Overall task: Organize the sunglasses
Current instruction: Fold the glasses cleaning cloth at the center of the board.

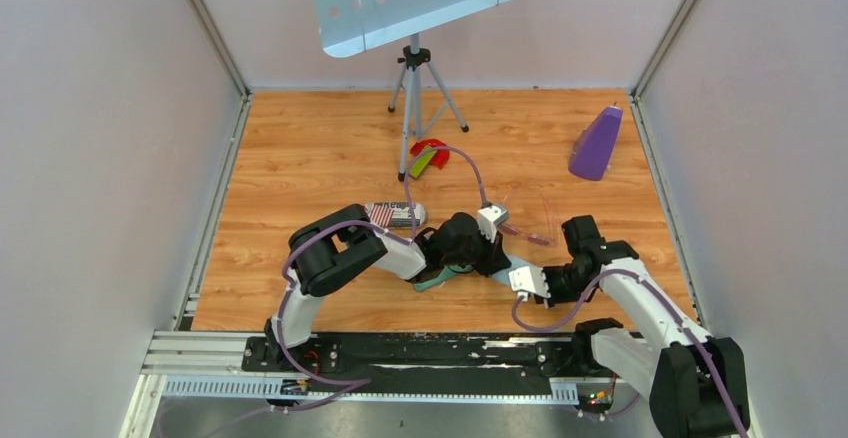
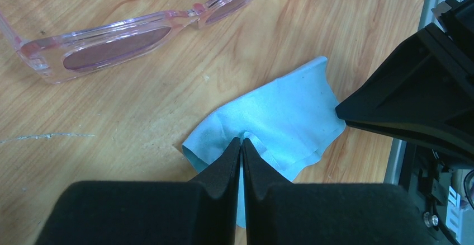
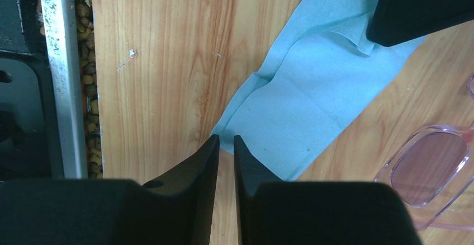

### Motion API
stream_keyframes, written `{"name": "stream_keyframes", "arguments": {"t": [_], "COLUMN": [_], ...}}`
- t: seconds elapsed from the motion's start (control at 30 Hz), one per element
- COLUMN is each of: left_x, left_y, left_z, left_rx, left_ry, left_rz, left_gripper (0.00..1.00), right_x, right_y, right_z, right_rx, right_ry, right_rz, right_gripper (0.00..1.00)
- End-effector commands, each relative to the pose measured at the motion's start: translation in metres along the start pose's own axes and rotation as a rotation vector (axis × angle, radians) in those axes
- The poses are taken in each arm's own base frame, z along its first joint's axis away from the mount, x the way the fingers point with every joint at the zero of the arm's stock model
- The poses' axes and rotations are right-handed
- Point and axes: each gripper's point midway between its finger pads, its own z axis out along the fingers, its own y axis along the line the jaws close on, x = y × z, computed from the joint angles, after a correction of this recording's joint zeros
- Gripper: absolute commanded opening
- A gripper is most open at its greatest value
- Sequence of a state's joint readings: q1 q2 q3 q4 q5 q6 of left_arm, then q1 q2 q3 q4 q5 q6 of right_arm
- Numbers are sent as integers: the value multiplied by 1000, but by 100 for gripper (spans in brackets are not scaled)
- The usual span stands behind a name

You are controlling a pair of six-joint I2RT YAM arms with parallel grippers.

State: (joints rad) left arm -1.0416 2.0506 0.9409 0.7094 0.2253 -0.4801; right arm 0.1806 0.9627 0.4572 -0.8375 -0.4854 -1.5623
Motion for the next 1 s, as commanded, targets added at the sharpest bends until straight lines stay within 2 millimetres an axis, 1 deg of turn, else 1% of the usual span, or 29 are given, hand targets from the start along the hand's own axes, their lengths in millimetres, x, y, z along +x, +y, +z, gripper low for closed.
{"name": "stream_keyframes", "arguments": {"t": [0.0,0.3,0.6,0.97], "left_x": [-6,-4,-5,-4], "left_y": [2,2,2,1], "left_z": [6,5,5,5], "left_rx": [11,13,15,16], "left_ry": [-23,-22,-24,-25], "left_rz": [9,8,6,7], "left_gripper": [7,7,7,7], "right_x": [-5,-8,-10,-9], "right_y": [3,-3,-13,-1], "right_z": [-2,-4,-6,-3], "right_rx": [-26,-19,20,-24], "right_ry": [-3,-9,-11,-3], "right_rz": [22,40,57,39], "right_gripper": [20,20,19,19]}}
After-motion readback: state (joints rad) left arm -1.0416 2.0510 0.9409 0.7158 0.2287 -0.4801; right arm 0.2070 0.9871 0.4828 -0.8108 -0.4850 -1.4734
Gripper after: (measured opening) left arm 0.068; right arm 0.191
